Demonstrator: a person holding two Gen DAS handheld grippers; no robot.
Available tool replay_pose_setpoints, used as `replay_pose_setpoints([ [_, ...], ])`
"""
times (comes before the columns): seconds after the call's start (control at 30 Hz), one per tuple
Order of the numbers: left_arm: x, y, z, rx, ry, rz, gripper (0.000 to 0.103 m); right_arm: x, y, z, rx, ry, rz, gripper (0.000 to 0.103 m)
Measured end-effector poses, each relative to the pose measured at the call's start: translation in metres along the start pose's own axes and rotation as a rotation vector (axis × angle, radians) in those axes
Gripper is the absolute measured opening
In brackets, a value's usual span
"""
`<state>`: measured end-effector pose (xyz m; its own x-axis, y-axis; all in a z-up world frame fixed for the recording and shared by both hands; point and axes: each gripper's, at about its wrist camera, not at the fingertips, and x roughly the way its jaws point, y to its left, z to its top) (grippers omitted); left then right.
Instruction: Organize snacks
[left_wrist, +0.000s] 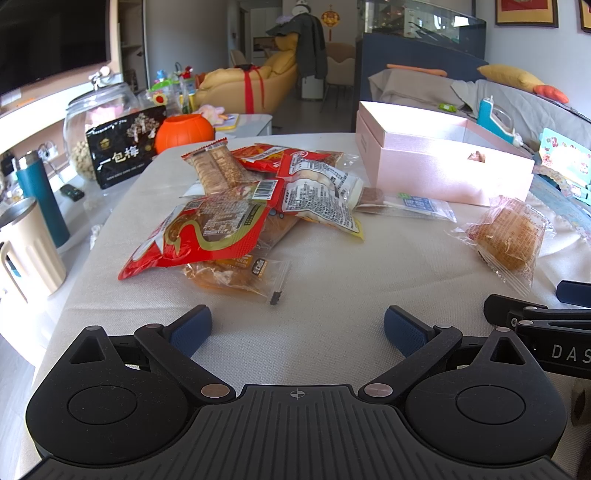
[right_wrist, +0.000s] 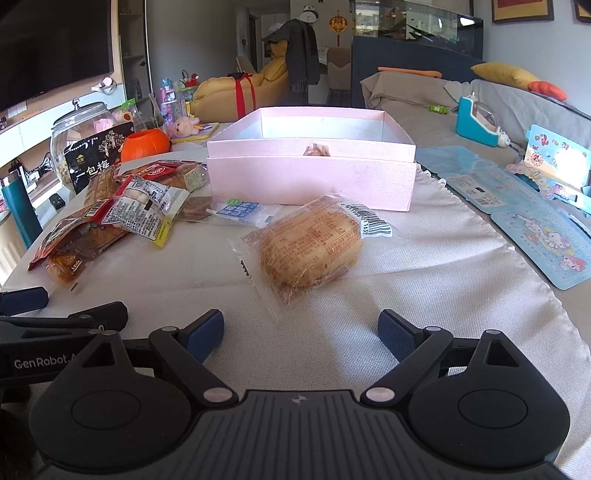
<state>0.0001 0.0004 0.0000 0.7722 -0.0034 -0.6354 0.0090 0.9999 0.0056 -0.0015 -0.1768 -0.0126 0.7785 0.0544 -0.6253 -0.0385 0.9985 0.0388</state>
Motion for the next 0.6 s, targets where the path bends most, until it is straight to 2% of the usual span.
replay_pose_setpoints([
  [0.23, 0.000, 0.000, 0.000, -0.001, 0.000, -0.001, 0.103, 0.004, 0.000, 0.007, -0.041, 0.048, 0.013, 0.093],
  [0.47, -0.002, 0.006, 0.004, -0.013, -0.001, -0.044, 0.102, 0.010, -0.003, 0.014, -0.052, 0.090, 0.038, 0.096],
  [0.6, 0.005, 0.014, 0.018, -0.011, 0.026, -0.135, 0.101, 0.013, -0.005, 0.019, -0.051, 0.119, 0.051, 0.098],
])
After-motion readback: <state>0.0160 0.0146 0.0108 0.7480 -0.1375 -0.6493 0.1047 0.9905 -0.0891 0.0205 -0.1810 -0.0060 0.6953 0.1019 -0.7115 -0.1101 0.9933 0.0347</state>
